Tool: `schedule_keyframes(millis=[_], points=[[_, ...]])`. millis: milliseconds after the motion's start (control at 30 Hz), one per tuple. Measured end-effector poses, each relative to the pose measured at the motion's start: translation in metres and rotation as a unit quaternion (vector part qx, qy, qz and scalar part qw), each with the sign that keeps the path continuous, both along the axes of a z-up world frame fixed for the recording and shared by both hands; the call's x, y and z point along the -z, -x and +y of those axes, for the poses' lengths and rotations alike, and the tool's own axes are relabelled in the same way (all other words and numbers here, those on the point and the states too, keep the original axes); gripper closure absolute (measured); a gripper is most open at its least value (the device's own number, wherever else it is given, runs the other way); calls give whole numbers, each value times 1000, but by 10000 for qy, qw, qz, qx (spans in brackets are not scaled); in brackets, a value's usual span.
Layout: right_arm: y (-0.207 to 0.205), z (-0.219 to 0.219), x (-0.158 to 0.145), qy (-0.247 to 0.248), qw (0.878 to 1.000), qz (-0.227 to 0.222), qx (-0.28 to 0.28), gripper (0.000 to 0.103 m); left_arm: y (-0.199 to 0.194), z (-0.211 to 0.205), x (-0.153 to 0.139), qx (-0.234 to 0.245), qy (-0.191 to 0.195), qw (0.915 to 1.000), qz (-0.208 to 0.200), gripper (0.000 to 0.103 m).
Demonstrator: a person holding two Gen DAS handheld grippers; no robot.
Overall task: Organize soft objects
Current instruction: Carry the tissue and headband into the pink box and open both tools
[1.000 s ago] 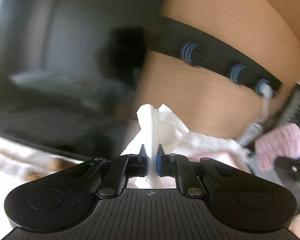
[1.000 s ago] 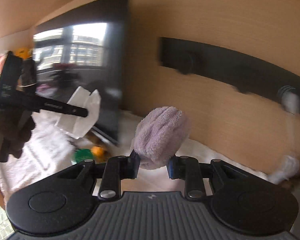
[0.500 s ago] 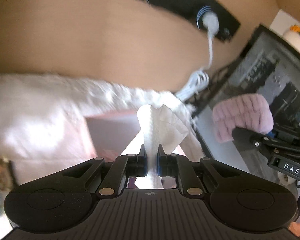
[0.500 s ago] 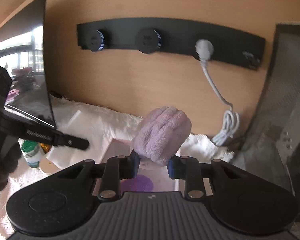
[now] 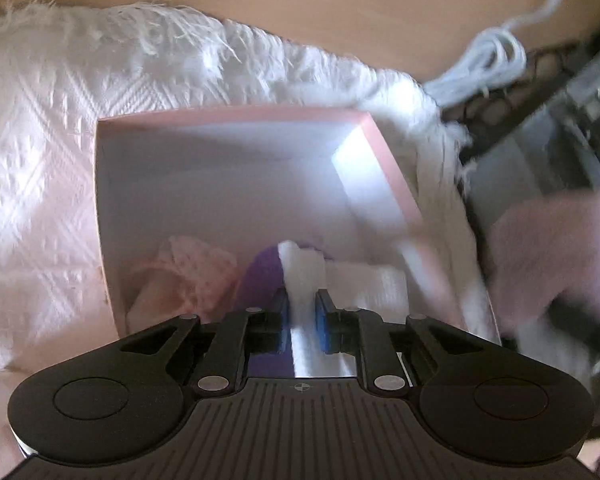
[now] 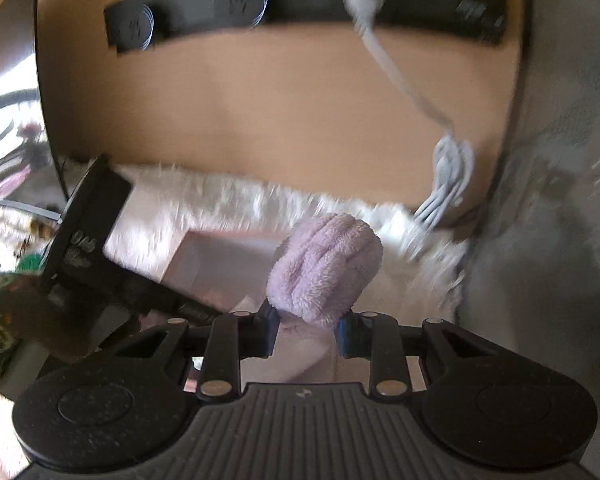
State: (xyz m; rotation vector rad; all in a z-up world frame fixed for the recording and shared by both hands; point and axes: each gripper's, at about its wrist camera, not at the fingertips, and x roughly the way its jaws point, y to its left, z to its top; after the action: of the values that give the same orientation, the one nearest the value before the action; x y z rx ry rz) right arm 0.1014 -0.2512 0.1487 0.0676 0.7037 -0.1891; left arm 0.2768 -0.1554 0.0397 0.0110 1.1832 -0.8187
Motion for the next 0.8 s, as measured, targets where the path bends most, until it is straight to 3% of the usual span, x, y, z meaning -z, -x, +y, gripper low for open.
schedule_keyframes(millis=[200, 267, 333, 500, 633, 800], points=[[-53, 2, 53, -660, 9946, 739, -314, 76, -9, 16, -18, -54, 105, 9995, -291, 85], [-73, 5, 72, -728, 9909, 1090, -314, 73, -8, 26, -31, -124, 224, 9988, -428, 85], [-85, 7, 82, -684, 9903, 1169, -303, 70, -3, 37, -49, -167, 347, 9971, -662, 85], [-109, 13, 85, -250, 9933, 1113, -201, 69, 13, 60, -79, -297, 719, 9919, -1002, 85], [-116, 9, 90, -436, 9904, 1293, -199, 69, 31, 74, -89, -319, 785, 9896, -1161, 85], [-101, 14, 84, -284, 9912, 1249, -326, 63, 49, 105, -90, -374, 849, 9888, -1170, 85]])
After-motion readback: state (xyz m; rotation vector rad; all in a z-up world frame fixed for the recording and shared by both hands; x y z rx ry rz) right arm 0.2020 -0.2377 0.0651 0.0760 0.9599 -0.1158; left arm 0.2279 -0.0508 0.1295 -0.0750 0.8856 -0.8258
